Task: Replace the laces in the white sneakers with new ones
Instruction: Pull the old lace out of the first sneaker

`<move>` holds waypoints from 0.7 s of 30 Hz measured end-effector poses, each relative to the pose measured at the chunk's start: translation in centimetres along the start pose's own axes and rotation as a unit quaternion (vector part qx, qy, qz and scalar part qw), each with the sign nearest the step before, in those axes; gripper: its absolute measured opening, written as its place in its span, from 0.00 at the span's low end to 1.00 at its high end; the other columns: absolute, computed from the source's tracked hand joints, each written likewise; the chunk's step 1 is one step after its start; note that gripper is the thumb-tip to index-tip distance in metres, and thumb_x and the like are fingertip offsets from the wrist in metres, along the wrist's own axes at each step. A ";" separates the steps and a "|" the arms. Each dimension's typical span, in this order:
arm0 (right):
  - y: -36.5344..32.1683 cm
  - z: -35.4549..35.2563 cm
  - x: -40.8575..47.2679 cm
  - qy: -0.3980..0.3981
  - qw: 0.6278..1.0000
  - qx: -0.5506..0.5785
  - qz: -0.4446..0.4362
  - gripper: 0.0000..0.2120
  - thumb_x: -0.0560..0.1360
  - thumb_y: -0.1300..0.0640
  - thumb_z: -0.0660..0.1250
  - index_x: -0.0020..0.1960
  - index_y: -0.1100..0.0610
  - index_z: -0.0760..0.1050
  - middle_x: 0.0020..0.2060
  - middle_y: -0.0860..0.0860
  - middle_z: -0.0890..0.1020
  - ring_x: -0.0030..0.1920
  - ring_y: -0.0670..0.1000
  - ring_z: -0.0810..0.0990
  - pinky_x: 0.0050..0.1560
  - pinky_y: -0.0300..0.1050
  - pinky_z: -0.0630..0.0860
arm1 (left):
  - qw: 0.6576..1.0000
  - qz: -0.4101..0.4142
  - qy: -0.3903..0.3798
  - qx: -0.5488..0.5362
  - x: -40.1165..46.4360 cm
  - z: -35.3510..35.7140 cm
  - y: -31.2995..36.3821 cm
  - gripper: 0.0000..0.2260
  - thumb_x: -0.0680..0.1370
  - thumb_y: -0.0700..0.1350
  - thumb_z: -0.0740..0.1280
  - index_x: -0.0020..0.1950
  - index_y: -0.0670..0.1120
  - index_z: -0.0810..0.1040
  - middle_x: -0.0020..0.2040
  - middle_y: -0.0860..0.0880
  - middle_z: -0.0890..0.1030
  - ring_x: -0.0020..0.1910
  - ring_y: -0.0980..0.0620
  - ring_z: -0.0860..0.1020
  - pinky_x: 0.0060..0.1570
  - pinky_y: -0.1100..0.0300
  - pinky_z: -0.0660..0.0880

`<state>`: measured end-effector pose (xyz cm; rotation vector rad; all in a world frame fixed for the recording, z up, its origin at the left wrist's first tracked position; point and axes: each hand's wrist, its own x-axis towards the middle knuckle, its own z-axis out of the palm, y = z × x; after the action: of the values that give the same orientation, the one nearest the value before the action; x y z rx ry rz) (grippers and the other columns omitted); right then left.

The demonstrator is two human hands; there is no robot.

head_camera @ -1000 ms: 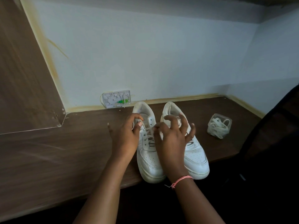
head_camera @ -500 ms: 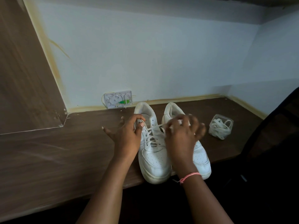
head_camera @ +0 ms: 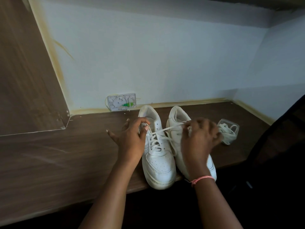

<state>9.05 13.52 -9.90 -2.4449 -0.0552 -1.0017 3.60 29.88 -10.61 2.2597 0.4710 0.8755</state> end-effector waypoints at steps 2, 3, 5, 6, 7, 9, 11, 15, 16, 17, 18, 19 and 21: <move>1.3 -0.6 0.8 0.001 0.997 -0.013 0.070 0.04 0.72 0.54 0.72 0.47 0.51 0.81 0.58 0.53 0.76 0.67 0.60 0.63 0.66 0.64 0.56 | 1.000 0.000 0.001 -0.003 0.0 0.0 -0.1 0.05 0.80 0.53 0.63 0.54 0.62 0.75 0.46 0.58 0.80 0.71 0.50 0.69 0.68 0.32 0.33; 1.3 -0.7 0.7 -0.007 0.997 -0.017 0.076 0.06 0.73 0.52 0.71 0.50 0.50 0.81 0.60 0.53 0.75 0.68 0.60 0.62 0.66 0.64 0.56 | 1.000 0.001 0.001 -0.002 0.1 0.0 -0.1 0.04 0.80 0.53 0.63 0.54 0.62 0.75 0.46 0.58 0.81 0.71 0.50 0.69 0.68 0.32 0.33; 0.4 -0.3 -0.3 -0.028 0.999 -0.012 0.010 0.12 0.73 0.48 0.71 0.55 0.48 0.80 0.64 0.54 0.73 0.69 0.61 0.61 0.67 0.63 0.54 | 1.000 0.000 0.000 -0.005 0.1 0.1 -0.2 0.04 0.80 0.53 0.62 0.53 0.62 0.75 0.44 0.58 0.81 0.70 0.50 0.70 0.68 0.32 0.34; -0.4 0.0 -1.0 -0.043 0.998 -0.009 -0.048 0.14 0.73 0.46 0.71 0.57 0.47 0.79 0.65 0.54 0.72 0.70 0.61 0.60 0.66 0.61 0.53 | 1.000 -0.001 -0.001 -0.007 0.1 0.1 -0.2 0.04 0.80 0.53 0.63 0.53 0.62 0.75 0.43 0.57 0.80 0.70 0.50 0.70 0.68 0.32 0.34; -1.2 0.5 -1.7 -0.059 0.993 -0.004 -0.101 0.14 0.72 0.46 0.71 0.57 0.46 0.78 0.66 0.53 0.72 0.70 0.61 0.60 0.65 0.61 0.53 | 1.000 -0.002 -0.003 -0.008 0.1 0.1 -0.1 0.04 0.80 0.53 0.63 0.53 0.62 0.75 0.43 0.57 0.80 0.70 0.50 0.71 0.68 0.32 0.35; -2.3 1.2 -2.8 -0.081 0.986 0.006 -0.145 0.10 0.71 0.49 0.73 0.52 0.48 0.80 0.64 0.52 0.74 0.70 0.61 0.62 0.65 0.63 0.54 | 1.000 -0.003 -0.007 -0.005 0.1 0.0 0.1 0.04 0.80 0.53 0.63 0.53 0.62 0.75 0.44 0.58 0.80 0.70 0.50 0.71 0.68 0.32 0.35; -2.2 1.4 -2.8 -0.074 0.989 0.015 -0.126 0.05 0.71 0.53 0.73 0.47 0.49 0.81 0.59 0.51 0.77 0.69 0.59 0.63 0.64 0.64 0.57 | 1.000 -0.005 -0.010 0.002 0.1 -0.1 0.1 0.04 0.80 0.53 0.63 0.53 0.62 0.75 0.46 0.60 0.79 0.69 0.50 0.71 0.68 0.31 0.35; 0.3 0.2 -0.2 -0.011 1.000 0.017 -0.013 0.02 0.70 0.54 0.73 0.42 0.50 0.82 0.54 0.50 0.79 0.65 0.57 0.64 0.64 0.62 0.57 | 1.000 -0.003 -0.016 0.010 -0.1 -0.4 0.2 0.05 0.80 0.53 0.63 0.55 0.61 0.75 0.47 0.61 0.77 0.70 0.50 0.70 0.68 0.31 0.36; 1.0 -0.3 0.4 -0.008 1.000 0.010 0.014 0.02 0.70 0.53 0.73 0.43 0.50 0.82 0.55 0.50 0.78 0.65 0.58 0.64 0.64 0.62 0.57 | 1.000 -0.001 -0.021 0.017 -0.2 -0.5 0.3 0.06 0.80 0.53 0.63 0.56 0.62 0.75 0.49 0.60 0.78 0.71 0.50 0.69 0.68 0.30 0.36; 1.7 -0.7 0.8 -0.017 0.999 -0.002 0.033 0.03 0.71 0.52 0.73 0.44 0.49 0.83 0.57 0.50 0.78 0.66 0.59 0.63 0.65 0.62 0.56 | 0.999 0.004 -0.030 0.029 -0.2 -0.5 0.4 0.07 0.80 0.54 0.63 0.58 0.62 0.75 0.53 0.59 0.79 0.72 0.49 0.68 0.68 0.29 0.36; 2.2 -1.0 0.9 -0.034 0.998 -0.014 0.042 0.05 0.71 0.51 0.72 0.46 0.49 0.83 0.60 0.50 0.76 0.68 0.59 0.62 0.65 0.62 0.55 | 0.998 0.012 -0.043 0.044 -0.3 -0.5 0.7 0.09 0.80 0.56 0.62 0.60 0.63 0.74 0.59 0.59 0.78 0.74 0.48 0.65 0.68 0.29 0.36; 2.4 -1.1 0.9 -0.052 0.998 -0.020 0.042 0.08 0.72 0.51 0.72 0.51 0.48 0.83 0.62 0.51 0.75 0.69 0.59 0.60 0.66 0.63 0.54 | 0.996 0.022 -0.055 0.060 -0.4 -0.5 0.9 0.10 0.80 0.59 0.61 0.61 0.64 0.73 0.64 0.59 0.76 0.76 0.48 0.62 0.67 0.28 0.36; 1.8 -1.5 0.4 -0.077 0.997 -0.010 0.017 0.19 0.70 0.49 0.72 0.60 0.48 0.79 0.67 0.52 0.71 0.70 0.59 0.57 0.67 0.64 0.53 | 0.993 0.040 -0.066 0.085 -0.6 -0.5 1.4 0.12 0.79 0.61 0.60 0.62 0.65 0.74 0.71 0.60 0.71 0.78 0.48 0.57 0.66 0.28 0.35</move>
<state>8.73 11.22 -9.46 -2.5296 -0.0561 -0.8015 2.99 28.78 -9.60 2.4894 0.4123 0.7435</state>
